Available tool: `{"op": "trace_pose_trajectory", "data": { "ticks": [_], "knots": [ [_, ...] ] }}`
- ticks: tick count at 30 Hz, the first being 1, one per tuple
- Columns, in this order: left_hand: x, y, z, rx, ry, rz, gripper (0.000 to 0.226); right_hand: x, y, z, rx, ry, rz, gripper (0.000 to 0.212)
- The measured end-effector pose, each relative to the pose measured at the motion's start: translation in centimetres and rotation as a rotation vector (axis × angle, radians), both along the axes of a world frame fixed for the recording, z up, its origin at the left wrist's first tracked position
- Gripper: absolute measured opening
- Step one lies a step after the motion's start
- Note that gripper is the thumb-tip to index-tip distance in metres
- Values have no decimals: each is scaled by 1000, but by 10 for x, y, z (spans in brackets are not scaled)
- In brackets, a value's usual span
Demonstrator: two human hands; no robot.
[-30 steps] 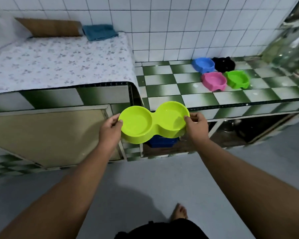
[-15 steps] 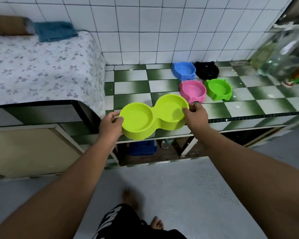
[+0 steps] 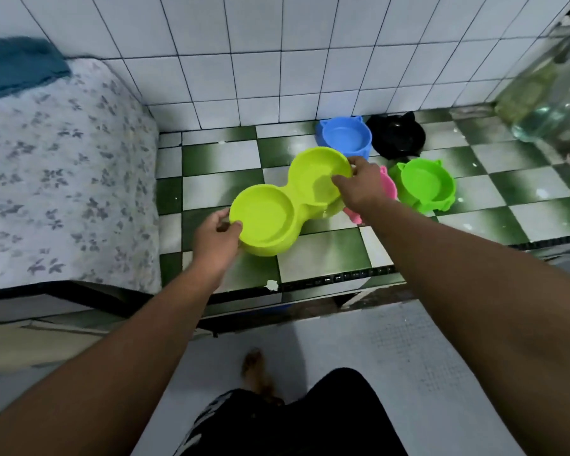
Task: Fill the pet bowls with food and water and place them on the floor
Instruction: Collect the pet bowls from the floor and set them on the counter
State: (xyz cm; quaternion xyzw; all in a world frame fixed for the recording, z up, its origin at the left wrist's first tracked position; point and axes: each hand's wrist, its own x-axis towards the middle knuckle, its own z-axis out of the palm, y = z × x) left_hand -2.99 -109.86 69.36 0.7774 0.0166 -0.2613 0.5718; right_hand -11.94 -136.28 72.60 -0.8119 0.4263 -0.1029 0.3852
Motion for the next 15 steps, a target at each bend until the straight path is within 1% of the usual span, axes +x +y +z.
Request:
{"op": "trace_pose_trajectory", "data": {
  "ticks": [1, 3, 5, 7, 9, 11, 12, 14, 15],
  "knots": [
    [-2, -6, 0, 26, 6, -7, 36, 10, -7, -2, -24, 25, 16, 56],
    [-8, -19, -3, 61, 39, -25, 41, 32, -23, -6, 5, 17, 51, 61],
    [-17, -34, -5, 35, 104, -14, 45, 54, -40, -11, 16, 47, 116, 62],
    [-26, -50, -8, -10, 171, 44, 46, 74, -53, -12, 19, 80, 199, 62],
    [-32, -67, -10, -21, 208, 125, 40, 94, -62, -11, 8, 98, 307, 59],
    [-39, -82, -14, -20, 233, 191, 27, 110, -69, -9, -35, 126, 437, 53],
    [-42, -89, -15, -29, 252, 220, 20, 118, -72, -10, -54, 134, 497, 54],
    [-50, -102, -14, -37, 271, 283, 13, 131, -76, -13, -45, 142, 578, 62],
    [-54, -109, -11, -36, 274, 305, 18, 137, -77, -15, -32, 146, 612, 67]
  ]
}}
